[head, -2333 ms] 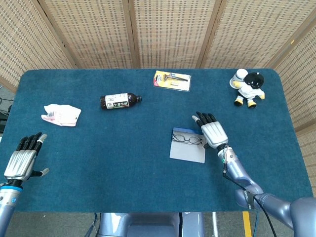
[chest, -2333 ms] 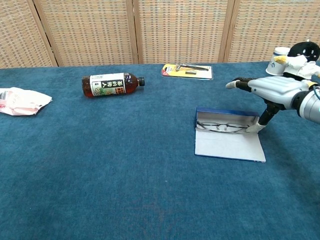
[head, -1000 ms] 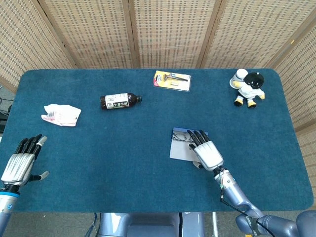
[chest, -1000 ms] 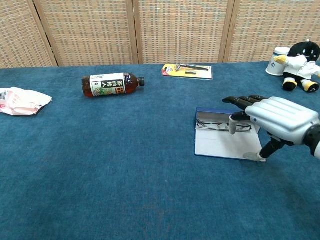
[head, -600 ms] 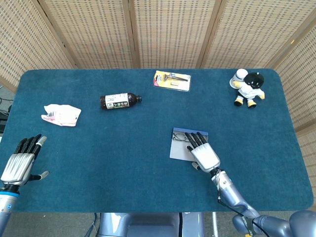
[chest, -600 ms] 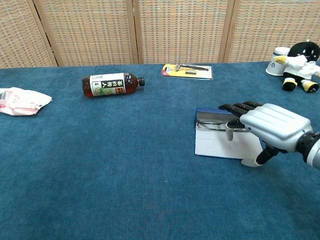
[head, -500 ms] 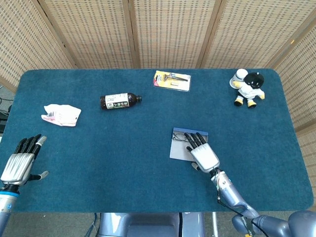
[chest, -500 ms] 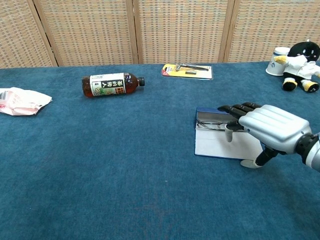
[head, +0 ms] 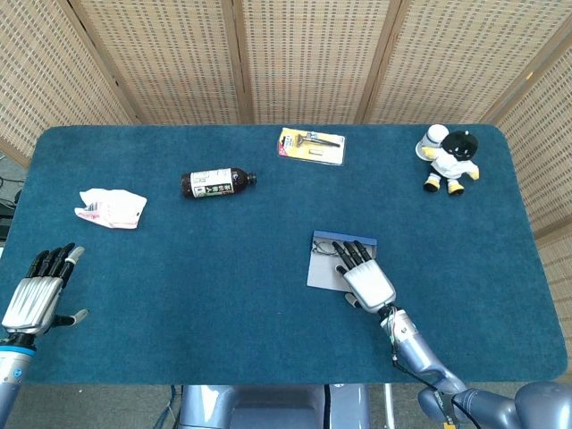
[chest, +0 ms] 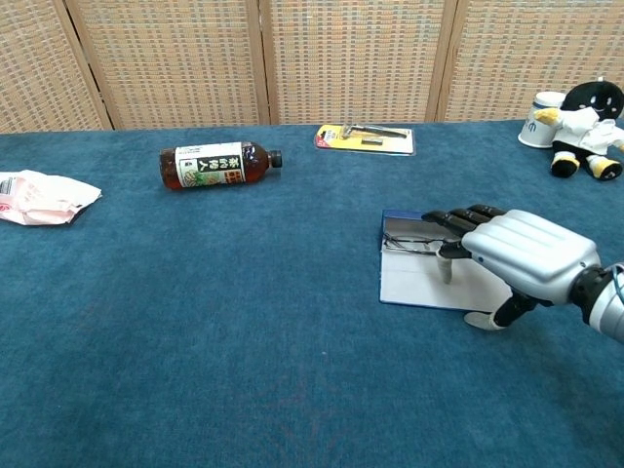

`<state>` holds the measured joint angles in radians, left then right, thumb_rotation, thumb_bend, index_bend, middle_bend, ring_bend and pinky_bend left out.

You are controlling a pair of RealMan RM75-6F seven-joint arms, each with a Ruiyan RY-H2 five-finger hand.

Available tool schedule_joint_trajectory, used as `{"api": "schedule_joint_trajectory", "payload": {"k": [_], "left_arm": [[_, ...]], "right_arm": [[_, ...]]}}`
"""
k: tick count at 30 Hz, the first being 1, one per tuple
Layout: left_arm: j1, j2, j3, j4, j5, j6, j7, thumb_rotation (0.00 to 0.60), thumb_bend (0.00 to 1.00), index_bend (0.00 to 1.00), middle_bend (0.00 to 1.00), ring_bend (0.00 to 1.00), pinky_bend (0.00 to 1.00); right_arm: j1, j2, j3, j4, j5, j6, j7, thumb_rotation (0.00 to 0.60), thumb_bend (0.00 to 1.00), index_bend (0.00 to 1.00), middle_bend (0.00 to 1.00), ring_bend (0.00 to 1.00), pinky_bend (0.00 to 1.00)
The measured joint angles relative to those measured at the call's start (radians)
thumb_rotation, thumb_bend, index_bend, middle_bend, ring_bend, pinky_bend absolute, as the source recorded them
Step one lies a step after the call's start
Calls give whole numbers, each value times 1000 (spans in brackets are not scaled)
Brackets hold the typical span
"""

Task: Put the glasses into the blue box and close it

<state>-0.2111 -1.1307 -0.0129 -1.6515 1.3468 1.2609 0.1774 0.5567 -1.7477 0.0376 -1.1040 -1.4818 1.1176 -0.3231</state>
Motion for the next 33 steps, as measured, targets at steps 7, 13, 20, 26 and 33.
{"api": "schedule_joint_trajectory", "payload": {"k": [7,13,20,26,33], "left_arm": [[-1,-2,-1,1,-4,-4,4,600,0,0,0,0,0],[-1,-2,-2,1,-5,-4,4,600,0,0,0,0,0],[-2,-2,-3,1,-7,-6,4,600,0,0,0,0,0],[-2,-2,-4,1,-11,-8,5,600,0,0,0,0,0],[-3,-1,-6,3,-14,-13,1,600,0,0,0,0,0]], "right_arm": [[1,-2,11,2,-3,7,9,600,574,456,0,0,62],[4,-8,21,10,1,9,6,600,587,456,0,0,62],[16,-24,44,32,20,-8,7,600,591,456,0,0,62],[30,-39,57,56,37,-32,-2,600,593,466,0,0,61],[38,-55,67,95,37,-24,9,600,646,603,0,0,61]]}}
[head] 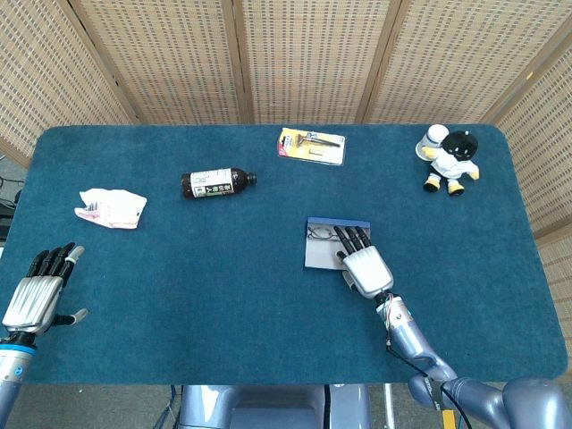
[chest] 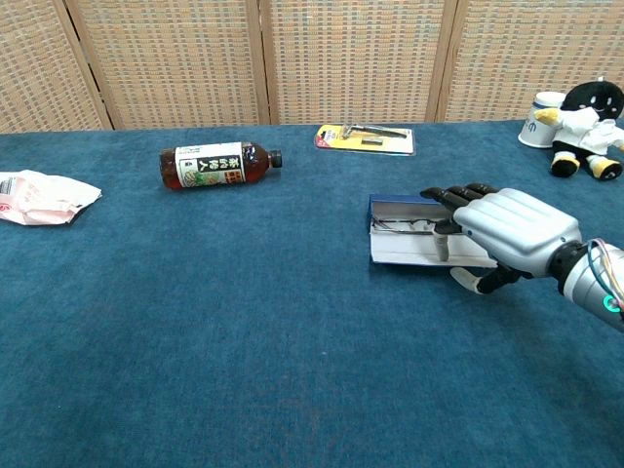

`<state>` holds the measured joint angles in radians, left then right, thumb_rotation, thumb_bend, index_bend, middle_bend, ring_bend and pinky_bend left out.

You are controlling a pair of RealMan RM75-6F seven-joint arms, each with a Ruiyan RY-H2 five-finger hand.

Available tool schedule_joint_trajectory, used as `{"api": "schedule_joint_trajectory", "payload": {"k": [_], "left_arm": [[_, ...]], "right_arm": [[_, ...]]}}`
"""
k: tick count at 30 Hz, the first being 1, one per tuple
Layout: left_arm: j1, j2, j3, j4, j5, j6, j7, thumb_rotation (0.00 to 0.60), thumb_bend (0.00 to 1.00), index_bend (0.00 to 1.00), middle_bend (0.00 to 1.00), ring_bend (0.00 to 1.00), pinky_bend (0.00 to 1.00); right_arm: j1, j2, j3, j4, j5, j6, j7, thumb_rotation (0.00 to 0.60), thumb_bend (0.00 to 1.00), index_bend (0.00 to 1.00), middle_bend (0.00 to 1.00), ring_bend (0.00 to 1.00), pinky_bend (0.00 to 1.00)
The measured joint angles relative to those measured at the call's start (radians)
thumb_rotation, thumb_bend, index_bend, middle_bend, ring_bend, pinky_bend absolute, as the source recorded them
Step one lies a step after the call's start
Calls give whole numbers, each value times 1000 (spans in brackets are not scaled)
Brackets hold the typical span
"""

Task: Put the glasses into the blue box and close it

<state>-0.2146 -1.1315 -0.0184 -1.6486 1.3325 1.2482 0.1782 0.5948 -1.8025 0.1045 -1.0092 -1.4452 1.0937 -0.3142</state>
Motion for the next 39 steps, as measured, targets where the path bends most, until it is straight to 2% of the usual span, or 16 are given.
{"api": "schedule_joint_trajectory", "payload": {"k": [5,12,21,30,33,39], "left_arm": [[-1,1,0,0,0,-1,-3,600,0,0,0,0,0],[0,1,1,-2,4,0,-2,600,0,0,0,0,0],[2,4,2,-4,9,4,-9,600,0,0,0,0,0],[4,5,5,-5,15,7,-8,600,0,0,0,0,0],[4,4,6,-6,17,8,-6,600,0,0,0,0,0],[5,3,6,-7,16,8,-1,600,0,0,0,0,0]], "right_arm": [[3,-2,-2,21,-20,23,24,600,670,662,0,0,62],[3,15,-13,18,-54,58,51,600,672,666,0,0,62],[-13,89,-48,-77,-107,102,60,600,672,669,0,0,62],[-48,200,-115,-204,-191,160,51,600,672,674,0,0,62],[-58,214,-132,-215,-209,168,41,600,672,675,0,0,62],[-57,214,-128,-214,-212,156,43,600,672,675,0,0,62]]}}
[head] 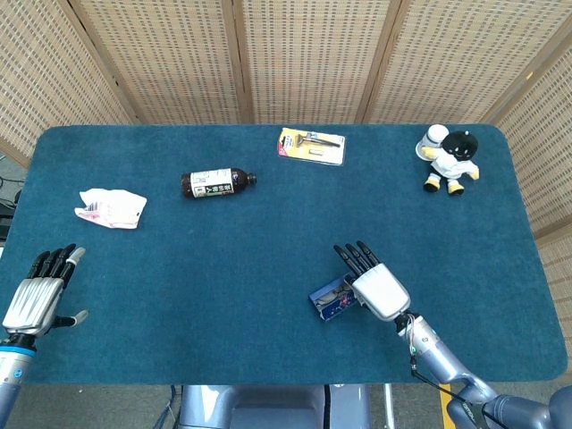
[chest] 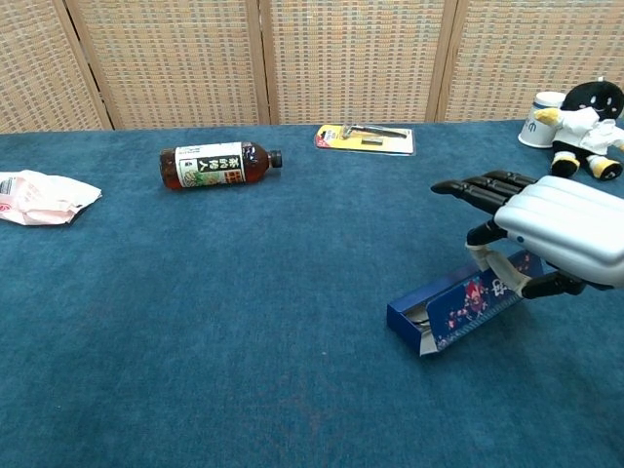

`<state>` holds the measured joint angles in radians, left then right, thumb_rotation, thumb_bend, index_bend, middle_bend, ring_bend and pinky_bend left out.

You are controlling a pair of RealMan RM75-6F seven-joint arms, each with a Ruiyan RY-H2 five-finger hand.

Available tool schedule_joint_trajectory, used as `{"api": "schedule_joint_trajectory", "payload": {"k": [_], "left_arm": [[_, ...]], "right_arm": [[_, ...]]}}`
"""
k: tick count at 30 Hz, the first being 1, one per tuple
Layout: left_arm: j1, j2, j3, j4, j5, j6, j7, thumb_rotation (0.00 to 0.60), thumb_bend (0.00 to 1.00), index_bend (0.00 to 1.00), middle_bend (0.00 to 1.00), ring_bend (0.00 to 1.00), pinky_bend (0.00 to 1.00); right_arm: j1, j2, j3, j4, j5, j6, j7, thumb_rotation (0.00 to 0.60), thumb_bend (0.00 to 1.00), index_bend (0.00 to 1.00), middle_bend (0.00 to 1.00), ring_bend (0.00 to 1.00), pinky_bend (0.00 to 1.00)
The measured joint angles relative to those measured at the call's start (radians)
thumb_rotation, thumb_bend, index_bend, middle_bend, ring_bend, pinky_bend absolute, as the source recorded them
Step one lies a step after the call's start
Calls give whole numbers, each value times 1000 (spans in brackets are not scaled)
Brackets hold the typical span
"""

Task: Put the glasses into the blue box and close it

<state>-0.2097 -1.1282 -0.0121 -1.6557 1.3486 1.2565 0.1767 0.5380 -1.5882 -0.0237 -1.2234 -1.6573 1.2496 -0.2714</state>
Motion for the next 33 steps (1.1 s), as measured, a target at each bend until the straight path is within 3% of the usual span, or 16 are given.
{"api": "schedule_joint_trajectory", "payload": {"k": [23,25,30,33], "left_arm": [[-6,0,-5,5,-16,-15,-2,600,0,0,0,0,0],[-6,0,-5,6,-17,-15,-1,600,0,0,0,0,0],[-6,-1,-4,5,-16,-15,0,600,0,0,0,0,0],[-6,-1,-4,3,-14,-14,1,600,0,0,0,0,0]], "right_arm": [[85,-70,85,56,124,-191,-135,600,672,679,0,0,62],[85,-71,83,57,126,-192,-134,600,628,650,0,0,62],[84,-71,76,60,124,-191,-127,600,258,388,0,0,62],[84,-75,74,67,122,-187,-123,600,187,291,0,0,62]]}}
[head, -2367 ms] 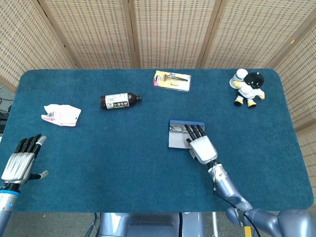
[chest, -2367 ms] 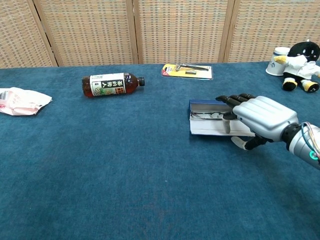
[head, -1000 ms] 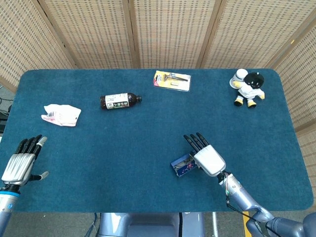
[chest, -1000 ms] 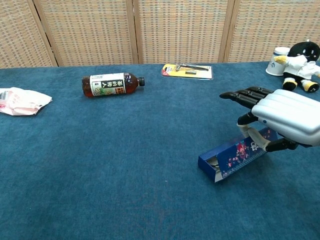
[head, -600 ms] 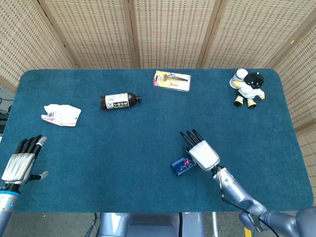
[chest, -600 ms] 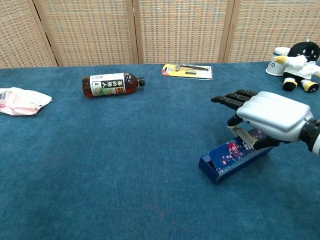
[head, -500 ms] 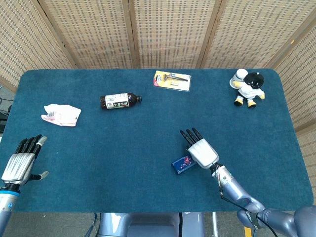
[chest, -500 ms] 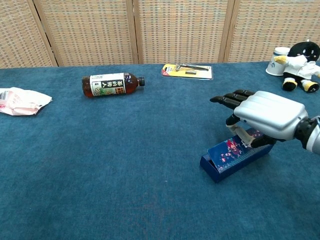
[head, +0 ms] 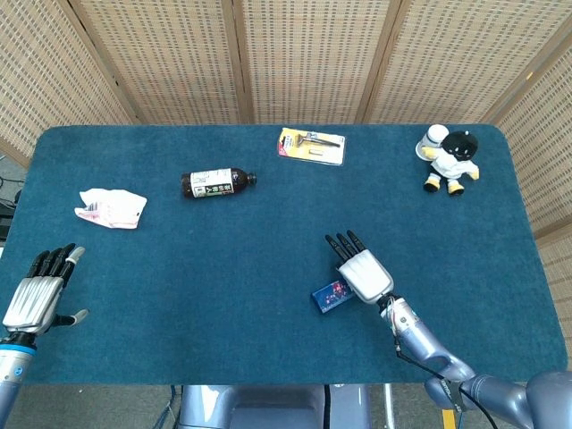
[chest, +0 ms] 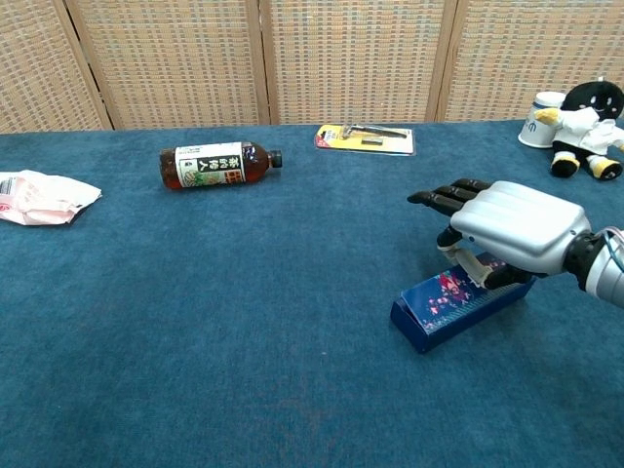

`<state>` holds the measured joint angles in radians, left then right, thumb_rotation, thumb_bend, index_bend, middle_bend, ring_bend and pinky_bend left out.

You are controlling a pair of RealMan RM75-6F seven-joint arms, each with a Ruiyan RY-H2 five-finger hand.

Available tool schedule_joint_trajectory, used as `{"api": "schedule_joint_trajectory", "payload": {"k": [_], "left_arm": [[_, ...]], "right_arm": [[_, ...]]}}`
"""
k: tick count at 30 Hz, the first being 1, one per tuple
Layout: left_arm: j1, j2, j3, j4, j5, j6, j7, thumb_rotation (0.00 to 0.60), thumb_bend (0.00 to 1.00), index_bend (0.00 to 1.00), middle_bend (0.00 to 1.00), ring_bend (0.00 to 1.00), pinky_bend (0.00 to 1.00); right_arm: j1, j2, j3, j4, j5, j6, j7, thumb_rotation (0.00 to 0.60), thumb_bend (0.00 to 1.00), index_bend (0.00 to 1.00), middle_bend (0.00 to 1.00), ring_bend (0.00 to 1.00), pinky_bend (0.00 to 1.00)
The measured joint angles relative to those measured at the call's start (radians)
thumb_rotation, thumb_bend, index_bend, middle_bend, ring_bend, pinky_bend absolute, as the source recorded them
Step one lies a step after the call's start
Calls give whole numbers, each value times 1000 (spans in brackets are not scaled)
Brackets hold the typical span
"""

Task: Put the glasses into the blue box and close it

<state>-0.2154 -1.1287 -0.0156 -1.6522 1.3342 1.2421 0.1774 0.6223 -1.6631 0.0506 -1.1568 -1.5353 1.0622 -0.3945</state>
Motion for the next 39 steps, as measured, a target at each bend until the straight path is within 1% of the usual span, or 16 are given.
{"api": "schedule_joint_trajectory", "payload": {"k": [4,7,9,11,17,22,27,30,33,36,37,39], "left_arm": [[1,0,0,-1,0,2,-1,600,0,0,0,0,0],[1,0,0,-1,1,1,0,600,0,0,0,0,0],[0,0,1,-1,1,1,0,600,0,0,0,0,0],[0,0,0,-1,0,1,0,600,0,0,0,0,0],[0,0,-1,1,-2,-1,-2,600,0,0,0,0,0],[-1,0,0,2,-2,-2,-1,600,0,0,0,0,0],[0,1,-1,1,-2,0,-4,600,0,0,0,0,0],[0,1,0,1,-1,-1,-3,600,0,0,0,0,0],[-1,1,0,0,-2,-1,-2,600,0,0,0,0,0],[0,0,0,-1,-2,0,0,600,0,0,0,0,0],[0,0,0,-2,0,0,1,600,0,0,0,0,0],[0,0,1,-3,2,2,3,600,0,0,0,0,0]], "right_arm": [[0,-4,0,6,-2,7,4,600,156,211,0,0,62],[-2,-9,2,13,-5,22,8,600,138,121,0,0,62],[-3,-16,3,22,-6,31,12,600,69,32,0,0,62],[-5,-24,7,29,-6,39,13,600,32,1,0,0,62],[-14,-40,20,36,-13,97,21,600,28,0,0,0,62],[-15,-29,21,23,-19,100,30,600,28,0,0,0,62],[-15,-1,22,-12,-22,104,54,600,28,0,0,0,62],[-14,41,22,-61,-25,102,79,600,28,0,0,0,62],[-12,105,18,-140,-26,87,110,600,24,0,0,0,62],[-4,205,9,-252,-19,41,137,600,15,0,0,0,62],[3,255,3,-302,-12,9,143,600,18,0,0,0,62],[16,329,-6,-365,5,-54,138,600,26,0,0,0,62]]}}
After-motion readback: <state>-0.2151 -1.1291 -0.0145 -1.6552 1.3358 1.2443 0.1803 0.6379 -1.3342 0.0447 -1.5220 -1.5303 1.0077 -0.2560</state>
